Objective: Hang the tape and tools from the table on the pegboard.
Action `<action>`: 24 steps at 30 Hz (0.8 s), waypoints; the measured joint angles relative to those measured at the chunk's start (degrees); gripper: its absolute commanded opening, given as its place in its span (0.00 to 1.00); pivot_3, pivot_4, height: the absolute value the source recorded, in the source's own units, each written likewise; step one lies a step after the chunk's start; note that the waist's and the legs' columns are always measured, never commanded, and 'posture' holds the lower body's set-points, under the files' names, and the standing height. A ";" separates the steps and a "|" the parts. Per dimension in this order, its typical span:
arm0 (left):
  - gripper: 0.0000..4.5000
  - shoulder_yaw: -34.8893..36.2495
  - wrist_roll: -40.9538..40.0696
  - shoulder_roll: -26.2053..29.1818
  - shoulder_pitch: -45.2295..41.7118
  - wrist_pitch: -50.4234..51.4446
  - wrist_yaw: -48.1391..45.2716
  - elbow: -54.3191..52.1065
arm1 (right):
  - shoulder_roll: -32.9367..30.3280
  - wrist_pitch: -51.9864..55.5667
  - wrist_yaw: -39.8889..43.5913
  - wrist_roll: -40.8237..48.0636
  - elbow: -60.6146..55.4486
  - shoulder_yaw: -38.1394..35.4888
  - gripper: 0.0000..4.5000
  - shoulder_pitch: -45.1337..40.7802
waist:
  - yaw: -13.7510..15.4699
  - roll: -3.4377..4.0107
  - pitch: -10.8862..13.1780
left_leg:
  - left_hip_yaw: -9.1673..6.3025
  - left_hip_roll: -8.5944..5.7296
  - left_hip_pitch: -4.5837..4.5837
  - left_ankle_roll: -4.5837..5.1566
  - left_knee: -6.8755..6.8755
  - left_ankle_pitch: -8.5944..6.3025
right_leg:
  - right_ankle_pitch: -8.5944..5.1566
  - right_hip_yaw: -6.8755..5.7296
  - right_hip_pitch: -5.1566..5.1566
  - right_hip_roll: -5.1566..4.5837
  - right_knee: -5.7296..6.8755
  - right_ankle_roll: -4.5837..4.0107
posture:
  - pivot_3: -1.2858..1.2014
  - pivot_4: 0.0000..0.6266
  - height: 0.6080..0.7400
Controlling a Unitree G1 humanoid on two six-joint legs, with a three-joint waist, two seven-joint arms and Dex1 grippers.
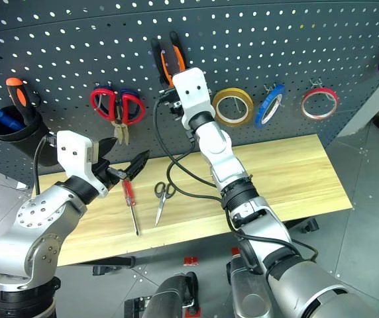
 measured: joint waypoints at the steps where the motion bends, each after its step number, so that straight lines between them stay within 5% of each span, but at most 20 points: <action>1: 1.00 -0.23 0.51 -0.35 0.05 0.27 0.64 0.35 | -0.22 2.48 1.34 0.28 -2.34 0.21 0.99 1.68 | -0.02 0.00 0.00 | 0.00 0.00 0.00 0.00 0.00 0.00 | 0.00 -0.01 0.00 0.00 -0.01 0.00 | 0.43 0.47 1.00; 14: 1.00 -9.19 7.03 -5.50 1.58 13.73 8.16 7.23 | -11.52 46.32 19.29 9.69 -46.40 6.45 0.99 25.16 | 0.15 -0.02 -0.01 | -0.07 0.01 -0.01 0.22 0.01 -0.13 | 0.00 -0.02 0.03 0.01 -0.04 0.01 | 0.41 0.49 1.00; 24: 1.00 -16.39 12.19 -8.09 -4.91 18.12 8.83 22.24 | -22.13 65.34 31.96 22.58 -63.50 11.67 0.99 30.74 | -0.35 -0.09 0.03 | -0.09 0.02 0.00 0.23 0.00 -0.13 | -0.01 -0.06 0.07 0.02 -0.11 0.02 | 0.40 0.50 1.00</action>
